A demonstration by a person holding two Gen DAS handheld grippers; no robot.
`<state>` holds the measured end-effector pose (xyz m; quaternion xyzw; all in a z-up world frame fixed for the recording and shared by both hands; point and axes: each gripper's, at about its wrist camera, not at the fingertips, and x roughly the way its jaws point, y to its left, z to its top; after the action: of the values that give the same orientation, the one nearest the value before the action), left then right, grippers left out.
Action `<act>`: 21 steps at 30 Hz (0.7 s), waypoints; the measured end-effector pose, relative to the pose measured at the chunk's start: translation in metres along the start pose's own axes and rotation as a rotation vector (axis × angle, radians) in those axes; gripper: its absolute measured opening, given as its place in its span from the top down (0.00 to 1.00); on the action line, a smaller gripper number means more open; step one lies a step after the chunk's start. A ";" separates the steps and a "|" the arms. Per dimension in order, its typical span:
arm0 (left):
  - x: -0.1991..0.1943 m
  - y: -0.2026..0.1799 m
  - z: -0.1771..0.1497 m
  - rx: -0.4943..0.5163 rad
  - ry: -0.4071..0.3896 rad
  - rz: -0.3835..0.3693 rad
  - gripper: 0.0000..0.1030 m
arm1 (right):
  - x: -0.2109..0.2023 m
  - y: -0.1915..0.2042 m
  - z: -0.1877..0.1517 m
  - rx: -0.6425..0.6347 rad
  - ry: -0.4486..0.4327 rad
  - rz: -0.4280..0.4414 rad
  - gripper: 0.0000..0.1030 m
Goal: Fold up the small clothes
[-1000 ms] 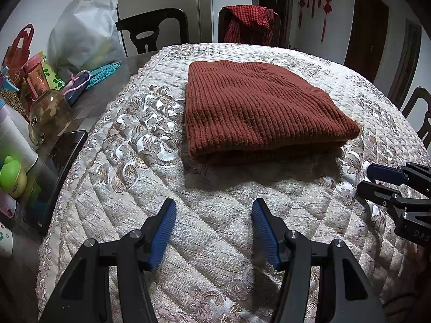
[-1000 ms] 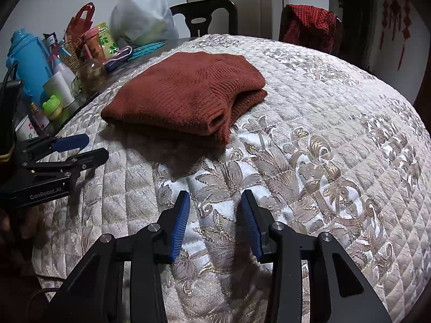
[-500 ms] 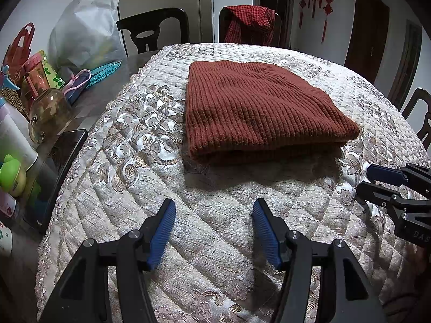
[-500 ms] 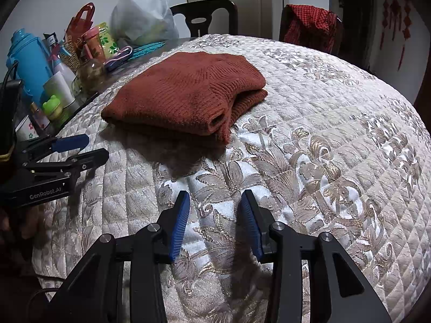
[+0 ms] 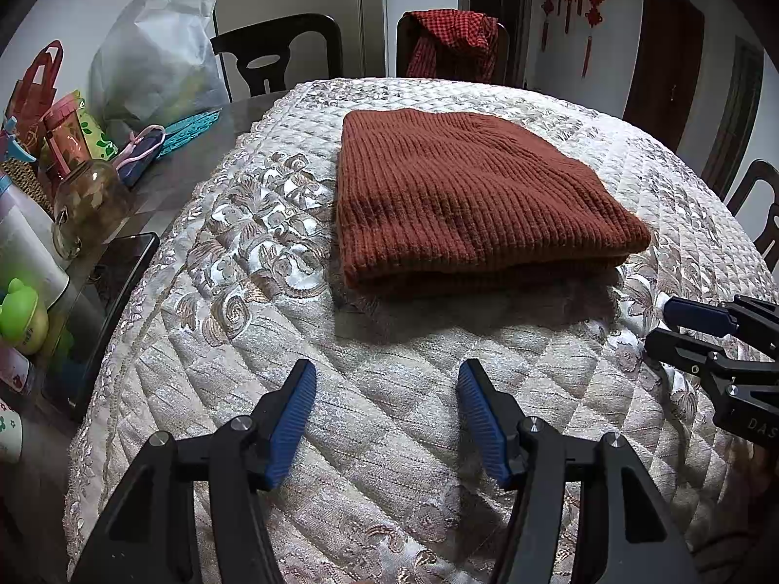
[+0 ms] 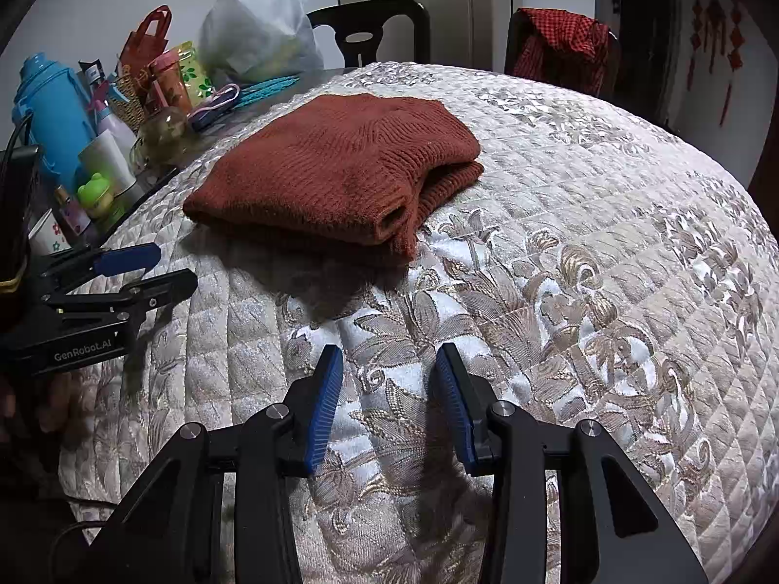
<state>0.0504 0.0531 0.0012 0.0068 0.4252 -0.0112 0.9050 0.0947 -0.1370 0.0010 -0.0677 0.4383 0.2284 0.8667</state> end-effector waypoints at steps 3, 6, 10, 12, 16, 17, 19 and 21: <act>0.000 0.000 0.000 0.001 0.000 0.000 0.37 | 0.000 0.000 0.000 0.000 0.000 0.000 0.60; 0.000 0.000 0.000 0.001 0.000 0.004 0.36 | 0.000 0.000 0.000 0.000 0.000 0.000 0.60; 0.000 0.000 -0.001 0.000 0.000 0.004 0.36 | 0.000 0.000 0.000 0.000 0.000 0.000 0.60; 0.000 0.000 0.000 0.000 0.000 0.004 0.36 | 0.000 0.000 0.000 0.000 0.000 0.000 0.60; 0.000 0.000 0.000 0.000 0.000 0.004 0.36 | 0.000 0.000 0.000 0.000 0.000 0.000 0.60; 0.000 0.000 0.000 0.000 0.000 0.004 0.36 | 0.000 0.000 0.000 0.000 0.000 0.000 0.60; 0.000 0.000 0.000 0.000 0.000 0.004 0.36 | 0.000 0.000 0.000 0.000 0.000 0.000 0.60; 0.000 0.000 0.000 0.000 0.000 0.005 0.36 | 0.000 0.000 0.000 0.000 0.000 0.000 0.60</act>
<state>0.0502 0.0529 0.0010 0.0079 0.4253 -0.0091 0.9050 0.0947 -0.1371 0.0011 -0.0676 0.4382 0.2284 0.8667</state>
